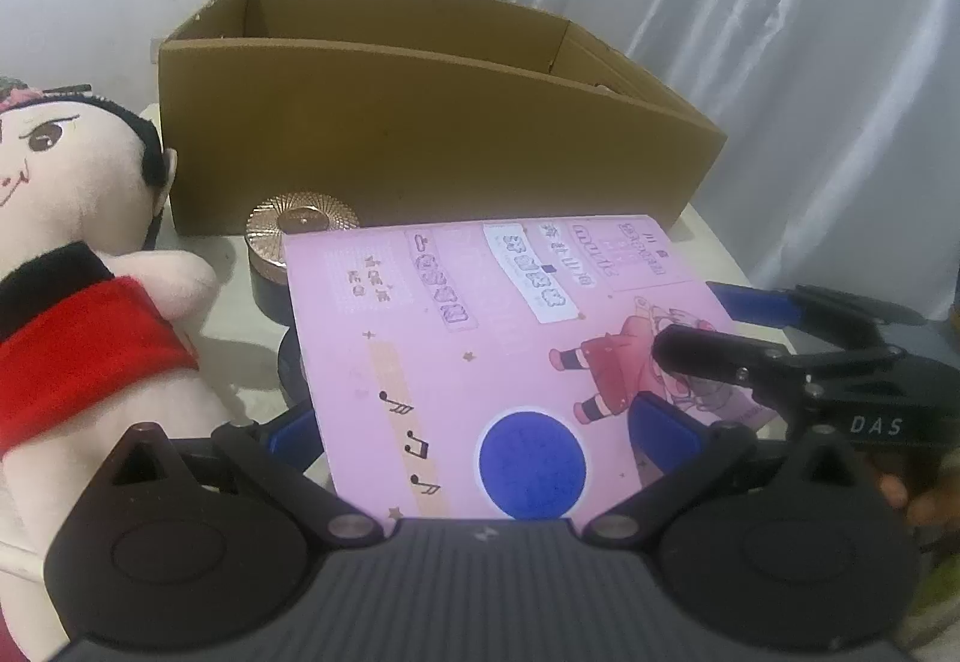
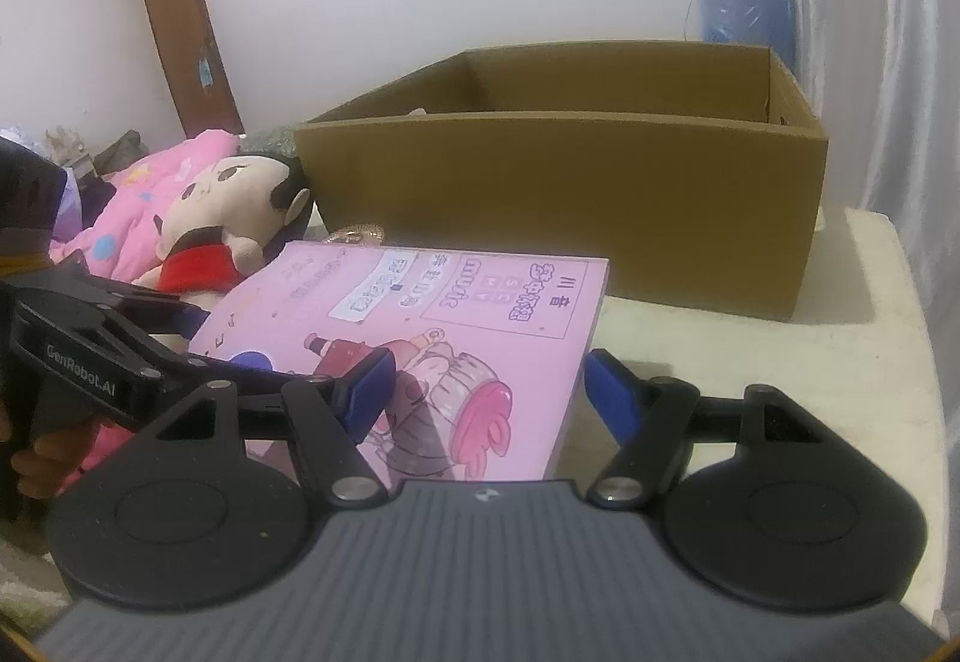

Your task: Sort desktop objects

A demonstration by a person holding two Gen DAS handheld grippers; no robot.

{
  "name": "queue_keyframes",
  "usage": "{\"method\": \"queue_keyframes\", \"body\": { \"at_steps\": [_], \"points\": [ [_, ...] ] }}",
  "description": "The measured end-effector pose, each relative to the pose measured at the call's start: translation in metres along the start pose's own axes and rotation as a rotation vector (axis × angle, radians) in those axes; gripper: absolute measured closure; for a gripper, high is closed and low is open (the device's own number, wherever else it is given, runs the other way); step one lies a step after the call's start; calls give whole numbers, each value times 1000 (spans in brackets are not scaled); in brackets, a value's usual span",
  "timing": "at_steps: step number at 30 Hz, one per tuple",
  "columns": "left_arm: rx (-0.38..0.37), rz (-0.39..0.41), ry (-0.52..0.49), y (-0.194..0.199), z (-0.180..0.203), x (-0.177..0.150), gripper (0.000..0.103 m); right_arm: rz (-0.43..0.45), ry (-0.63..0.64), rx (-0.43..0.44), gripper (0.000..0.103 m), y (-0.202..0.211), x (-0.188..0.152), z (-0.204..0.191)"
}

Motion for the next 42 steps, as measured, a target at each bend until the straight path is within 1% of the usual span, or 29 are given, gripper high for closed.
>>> {"method": "queue_keyframes", "body": {
  "at_steps": [27,42],
  "points": [
    [8,7,-5,4,-7,-3,0,23,-4,-13,33,9,6,1],
    [18,31,-9,7,-8,-1,0,40,-4,-13,33,14,11,0]
  ]
}}
Point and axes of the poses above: each gripper's, at about its wrist camera, not at the fingertips, and y roughly against the way its jaws point, z to its right, x to its top, the point moved 4 cm from there along -y, roughly the way its jaws point, and after that the axes turned 2 degrees about -x, right-handed, at the moved point
